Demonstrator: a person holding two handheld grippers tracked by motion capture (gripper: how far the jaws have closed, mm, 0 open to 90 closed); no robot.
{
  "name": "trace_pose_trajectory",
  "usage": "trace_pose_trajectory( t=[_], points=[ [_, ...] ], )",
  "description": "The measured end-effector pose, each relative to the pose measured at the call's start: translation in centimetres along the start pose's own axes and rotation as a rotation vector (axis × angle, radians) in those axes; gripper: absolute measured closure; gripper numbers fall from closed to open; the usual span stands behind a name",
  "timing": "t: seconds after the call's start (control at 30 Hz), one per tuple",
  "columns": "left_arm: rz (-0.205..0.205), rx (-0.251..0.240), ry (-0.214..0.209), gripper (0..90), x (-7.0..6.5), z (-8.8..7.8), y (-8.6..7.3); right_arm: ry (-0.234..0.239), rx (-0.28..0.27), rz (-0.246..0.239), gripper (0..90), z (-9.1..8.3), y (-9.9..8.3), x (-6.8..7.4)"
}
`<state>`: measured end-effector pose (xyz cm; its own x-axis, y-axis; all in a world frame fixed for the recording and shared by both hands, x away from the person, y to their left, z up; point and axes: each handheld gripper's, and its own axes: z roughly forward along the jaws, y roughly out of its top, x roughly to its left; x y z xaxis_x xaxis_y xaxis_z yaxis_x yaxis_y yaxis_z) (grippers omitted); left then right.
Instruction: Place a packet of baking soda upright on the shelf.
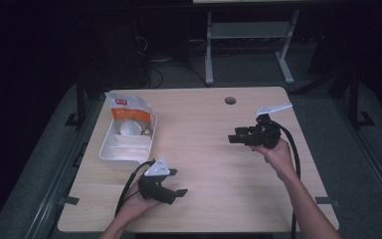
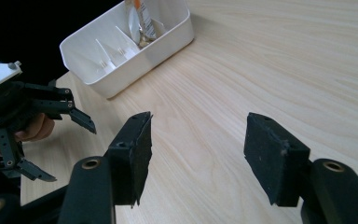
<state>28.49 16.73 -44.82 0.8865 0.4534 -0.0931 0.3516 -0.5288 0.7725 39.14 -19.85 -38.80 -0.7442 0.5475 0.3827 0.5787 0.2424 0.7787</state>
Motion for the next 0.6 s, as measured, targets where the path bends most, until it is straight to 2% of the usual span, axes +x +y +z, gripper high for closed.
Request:
trace_pose_trajectory(
  t=[0.23, 0.6],
  points=[
    [0.001, 0.001, 0.001, 20.4, 0.0, 0.0, 0.0, -0.005, 0.011, 0.022, 40.0, -0.8, -1.1, -0.2],
    [0.003, 0.001, 0.005, 20.2, 0.0, 0.1, 0.0, -0.026, 0.013, 0.024, 39.4, -2.6, -3.1, 0.0]
  ],
)
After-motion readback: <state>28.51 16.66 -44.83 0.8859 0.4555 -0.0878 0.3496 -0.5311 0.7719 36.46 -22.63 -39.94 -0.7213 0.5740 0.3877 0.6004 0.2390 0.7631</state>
